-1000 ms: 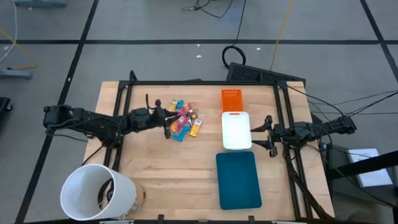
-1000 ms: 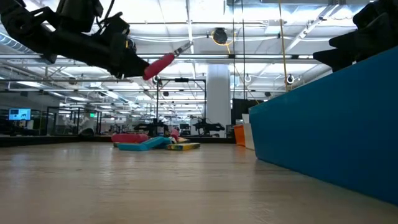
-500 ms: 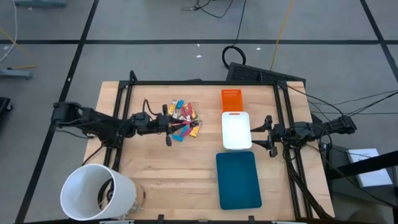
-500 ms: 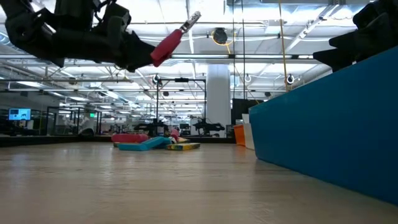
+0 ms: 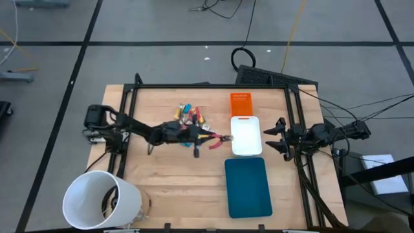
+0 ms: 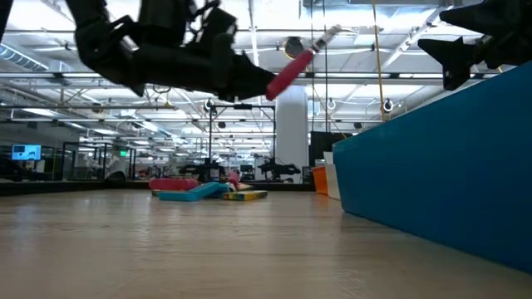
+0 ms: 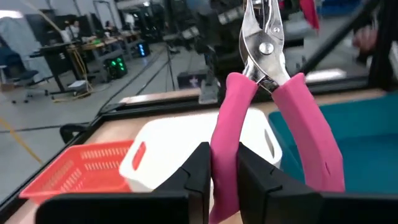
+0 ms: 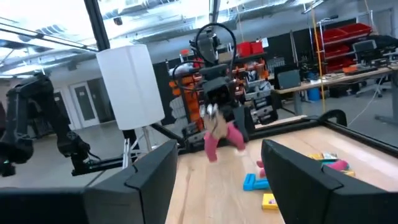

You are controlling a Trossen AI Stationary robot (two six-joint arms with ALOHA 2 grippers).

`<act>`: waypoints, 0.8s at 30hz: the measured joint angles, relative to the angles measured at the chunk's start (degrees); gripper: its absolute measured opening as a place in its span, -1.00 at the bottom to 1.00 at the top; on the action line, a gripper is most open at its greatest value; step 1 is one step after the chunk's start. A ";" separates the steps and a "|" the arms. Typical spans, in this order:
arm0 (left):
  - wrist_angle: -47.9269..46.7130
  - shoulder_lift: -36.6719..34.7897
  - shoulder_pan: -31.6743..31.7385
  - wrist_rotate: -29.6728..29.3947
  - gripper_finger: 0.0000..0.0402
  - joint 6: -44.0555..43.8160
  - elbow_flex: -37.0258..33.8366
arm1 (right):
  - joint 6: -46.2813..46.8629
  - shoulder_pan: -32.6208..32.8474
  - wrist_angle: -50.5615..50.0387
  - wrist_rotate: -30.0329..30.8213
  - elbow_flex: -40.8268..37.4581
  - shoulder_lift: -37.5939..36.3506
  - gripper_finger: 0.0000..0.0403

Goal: Pick & Place School Supplies
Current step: Put the pink puncher into the blue bin

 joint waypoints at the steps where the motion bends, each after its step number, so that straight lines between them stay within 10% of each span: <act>1: -1.75 0.90 -0.15 0.00 -0.74 1.33 1.52 | -0.26 -0.02 0.14 0.10 0.00 0.00 0.12; 14: -16.19 3.14 -0.35 -0.07 -0.76 10.82 12.93 | 5.31 -0.05 11.46 13.76 -5.67 4.14 0.12; 24: -16.37 3.14 -0.25 -2.59 -0.78 11.61 12.93 | 2.43 -0.08 22.73 16.53 -3.70 27.98 0.12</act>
